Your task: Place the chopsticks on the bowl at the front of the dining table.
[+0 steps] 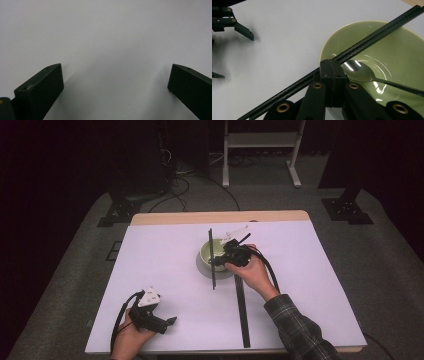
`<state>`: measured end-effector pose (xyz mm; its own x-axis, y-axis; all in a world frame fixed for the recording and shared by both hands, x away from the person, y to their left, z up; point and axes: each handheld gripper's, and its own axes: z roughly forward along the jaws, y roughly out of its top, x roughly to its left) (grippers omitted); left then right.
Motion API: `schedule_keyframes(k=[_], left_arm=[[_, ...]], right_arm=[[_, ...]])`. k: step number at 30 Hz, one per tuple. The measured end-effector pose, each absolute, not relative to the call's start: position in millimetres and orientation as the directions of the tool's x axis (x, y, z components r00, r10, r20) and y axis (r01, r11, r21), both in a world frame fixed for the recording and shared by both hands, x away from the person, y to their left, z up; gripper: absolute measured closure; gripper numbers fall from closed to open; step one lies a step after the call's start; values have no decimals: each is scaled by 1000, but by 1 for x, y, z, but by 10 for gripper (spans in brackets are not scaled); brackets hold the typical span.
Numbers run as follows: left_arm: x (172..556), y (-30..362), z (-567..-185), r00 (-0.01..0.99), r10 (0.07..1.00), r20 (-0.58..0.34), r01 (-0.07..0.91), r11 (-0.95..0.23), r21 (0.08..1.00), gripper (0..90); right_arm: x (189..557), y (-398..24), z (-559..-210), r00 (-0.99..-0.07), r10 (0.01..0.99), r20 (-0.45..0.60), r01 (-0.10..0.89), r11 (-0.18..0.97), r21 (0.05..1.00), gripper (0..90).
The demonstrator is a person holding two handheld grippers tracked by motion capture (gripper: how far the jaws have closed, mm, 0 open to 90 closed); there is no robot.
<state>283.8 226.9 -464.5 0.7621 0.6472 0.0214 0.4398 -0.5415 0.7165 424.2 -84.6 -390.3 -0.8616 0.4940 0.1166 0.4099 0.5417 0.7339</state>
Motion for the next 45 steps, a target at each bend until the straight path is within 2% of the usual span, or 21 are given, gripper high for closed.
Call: schedule_keyframes(k=[15, 31, 45], left_arm=[[284, 227, -464, 762, 647, 23, 439, -543, 716, 0], [284, 227, -464, 763, 647, 23, 440, -544, 715, 0], [284, 227, -464, 762, 648, 20, 441, -541, 716, 0]], right_arm=[[418, -90, -382, -865, 491, 104, 390, 528, 754, 898], [371, -111, -383, -885, 454, 103, 355, 514, 781, 899], [331, -101, -389, -920, 381, 94, 312, 564, 764, 899]])
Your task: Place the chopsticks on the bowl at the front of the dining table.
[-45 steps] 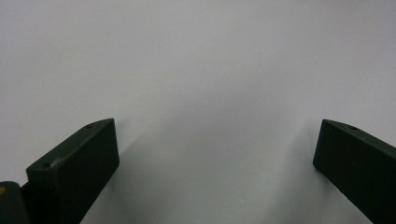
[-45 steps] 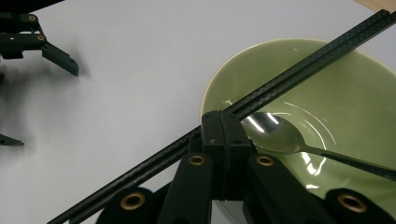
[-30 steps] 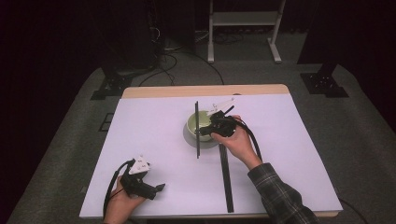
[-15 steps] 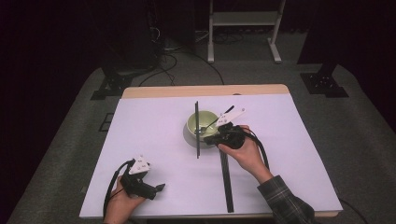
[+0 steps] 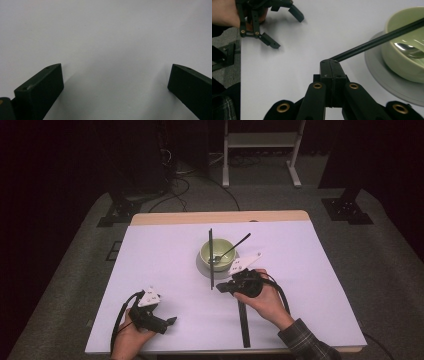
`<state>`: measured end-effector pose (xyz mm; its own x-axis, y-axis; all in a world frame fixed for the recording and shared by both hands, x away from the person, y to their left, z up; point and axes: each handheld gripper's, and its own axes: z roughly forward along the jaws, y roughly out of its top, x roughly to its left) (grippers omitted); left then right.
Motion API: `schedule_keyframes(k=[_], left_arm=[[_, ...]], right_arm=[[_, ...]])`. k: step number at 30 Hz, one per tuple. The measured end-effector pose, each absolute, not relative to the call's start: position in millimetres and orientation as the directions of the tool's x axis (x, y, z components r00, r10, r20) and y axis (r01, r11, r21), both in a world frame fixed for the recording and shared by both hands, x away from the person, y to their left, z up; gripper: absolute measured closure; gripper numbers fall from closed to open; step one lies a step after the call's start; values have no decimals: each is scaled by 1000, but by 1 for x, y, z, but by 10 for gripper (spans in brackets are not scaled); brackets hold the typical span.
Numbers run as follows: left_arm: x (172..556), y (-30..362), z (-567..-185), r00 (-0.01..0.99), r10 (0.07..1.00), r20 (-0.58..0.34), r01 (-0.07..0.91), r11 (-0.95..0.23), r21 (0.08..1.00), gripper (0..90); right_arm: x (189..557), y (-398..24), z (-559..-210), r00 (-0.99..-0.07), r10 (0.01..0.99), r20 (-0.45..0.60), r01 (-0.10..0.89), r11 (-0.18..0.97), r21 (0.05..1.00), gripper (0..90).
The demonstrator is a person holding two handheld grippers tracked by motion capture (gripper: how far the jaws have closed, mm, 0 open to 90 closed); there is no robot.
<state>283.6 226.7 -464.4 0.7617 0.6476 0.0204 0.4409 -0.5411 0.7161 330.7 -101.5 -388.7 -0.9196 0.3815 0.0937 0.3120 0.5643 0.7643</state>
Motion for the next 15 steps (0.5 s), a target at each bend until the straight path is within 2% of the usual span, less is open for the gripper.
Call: schedule_keyframes(k=[10, 15], left_arm=[[284, 227, -464, 762, 648, 20, 441, -541, 716, 0], [284, 227, -464, 762, 648, 20, 441, -541, 716, 0]], right_arm=[[326, -84, -403, -933, 344, 105, 306, 605, 735, 899], [327, -81, -405, -929, 356, 99, 308, 601, 737, 898]])
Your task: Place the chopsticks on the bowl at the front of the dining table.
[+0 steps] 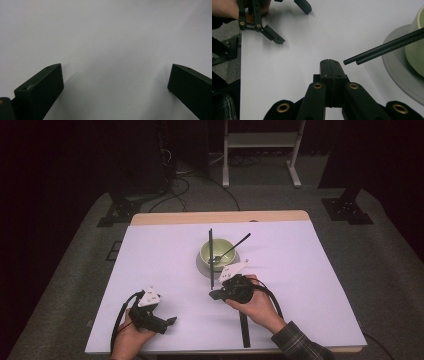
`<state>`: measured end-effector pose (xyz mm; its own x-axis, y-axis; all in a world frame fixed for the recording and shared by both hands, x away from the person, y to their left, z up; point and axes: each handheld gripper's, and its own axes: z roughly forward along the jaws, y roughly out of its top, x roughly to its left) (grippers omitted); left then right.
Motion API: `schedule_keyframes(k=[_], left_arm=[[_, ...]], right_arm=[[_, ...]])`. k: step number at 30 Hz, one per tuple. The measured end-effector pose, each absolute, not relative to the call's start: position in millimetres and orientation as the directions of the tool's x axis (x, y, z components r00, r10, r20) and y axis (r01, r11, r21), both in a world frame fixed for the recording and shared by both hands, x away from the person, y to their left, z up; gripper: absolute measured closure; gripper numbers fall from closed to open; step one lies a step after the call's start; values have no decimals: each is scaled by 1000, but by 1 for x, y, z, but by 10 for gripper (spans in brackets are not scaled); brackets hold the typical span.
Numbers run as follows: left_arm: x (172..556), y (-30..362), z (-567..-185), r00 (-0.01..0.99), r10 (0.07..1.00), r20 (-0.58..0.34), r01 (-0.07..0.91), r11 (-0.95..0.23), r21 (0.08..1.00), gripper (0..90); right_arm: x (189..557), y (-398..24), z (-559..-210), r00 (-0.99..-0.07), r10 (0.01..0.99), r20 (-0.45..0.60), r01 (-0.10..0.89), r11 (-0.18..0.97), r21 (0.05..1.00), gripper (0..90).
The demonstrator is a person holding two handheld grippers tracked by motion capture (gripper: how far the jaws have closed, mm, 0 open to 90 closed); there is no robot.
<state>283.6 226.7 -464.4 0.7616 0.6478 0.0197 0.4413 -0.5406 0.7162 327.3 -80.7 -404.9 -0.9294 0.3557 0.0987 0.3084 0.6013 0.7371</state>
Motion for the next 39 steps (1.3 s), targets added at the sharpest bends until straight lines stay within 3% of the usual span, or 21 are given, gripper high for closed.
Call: schedule_keyframes(k=[39], left_arm=[[284, 227, -464, 762, 648, 22, 440, -542, 716, 0]], right_arm=[[333, -95, -406, -907, 413, 86, 332, 572, 750, 889]])
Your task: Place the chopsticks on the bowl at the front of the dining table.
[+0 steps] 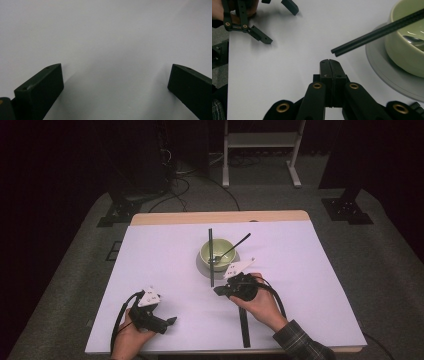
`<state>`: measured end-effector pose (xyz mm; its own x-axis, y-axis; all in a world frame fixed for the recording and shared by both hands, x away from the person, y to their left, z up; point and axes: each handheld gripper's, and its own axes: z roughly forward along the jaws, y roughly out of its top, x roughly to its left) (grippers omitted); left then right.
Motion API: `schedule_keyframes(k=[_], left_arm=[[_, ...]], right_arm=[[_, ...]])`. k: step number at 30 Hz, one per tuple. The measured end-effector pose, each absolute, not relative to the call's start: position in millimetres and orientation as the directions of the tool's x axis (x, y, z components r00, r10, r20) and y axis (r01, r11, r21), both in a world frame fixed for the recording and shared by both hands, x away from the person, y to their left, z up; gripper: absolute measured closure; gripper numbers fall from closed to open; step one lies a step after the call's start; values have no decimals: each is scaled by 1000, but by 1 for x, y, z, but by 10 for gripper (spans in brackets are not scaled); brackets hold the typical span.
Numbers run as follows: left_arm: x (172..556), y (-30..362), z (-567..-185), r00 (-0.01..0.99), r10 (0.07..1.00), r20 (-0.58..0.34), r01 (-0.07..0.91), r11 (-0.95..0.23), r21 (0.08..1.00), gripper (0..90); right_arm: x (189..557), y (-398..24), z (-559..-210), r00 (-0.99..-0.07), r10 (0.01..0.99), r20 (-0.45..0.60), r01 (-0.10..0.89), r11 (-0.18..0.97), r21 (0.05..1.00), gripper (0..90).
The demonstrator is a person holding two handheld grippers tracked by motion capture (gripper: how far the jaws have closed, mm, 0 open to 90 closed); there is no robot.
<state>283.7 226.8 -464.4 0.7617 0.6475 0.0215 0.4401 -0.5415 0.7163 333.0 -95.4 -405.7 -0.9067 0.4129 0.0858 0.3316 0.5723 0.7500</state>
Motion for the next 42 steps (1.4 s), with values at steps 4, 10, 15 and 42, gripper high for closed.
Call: schedule_keyframes(k=[4, 10, 15, 42], left_arm=[[284, 227, -464, 762, 647, 22, 440, -542, 716, 0], [284, 227, -464, 762, 648, 20, 441, -541, 716, 0], [284, 227, -464, 762, 648, 20, 441, -541, 716, 0], [284, 227, -464, 763, 646, 23, 439, -543, 716, 0]], right_arm=[[336, -105, -406, -897, 434, 81, 340, 564, 753, 841], [340, -120, -408, -878, 470, 92, 373, 549, 749, 712], [343, -131, -410, -863, 498, 83, 384, 541, 749, 545], [335, -199, -412, -772, 632, 74, 447, 456, 769, 207]])
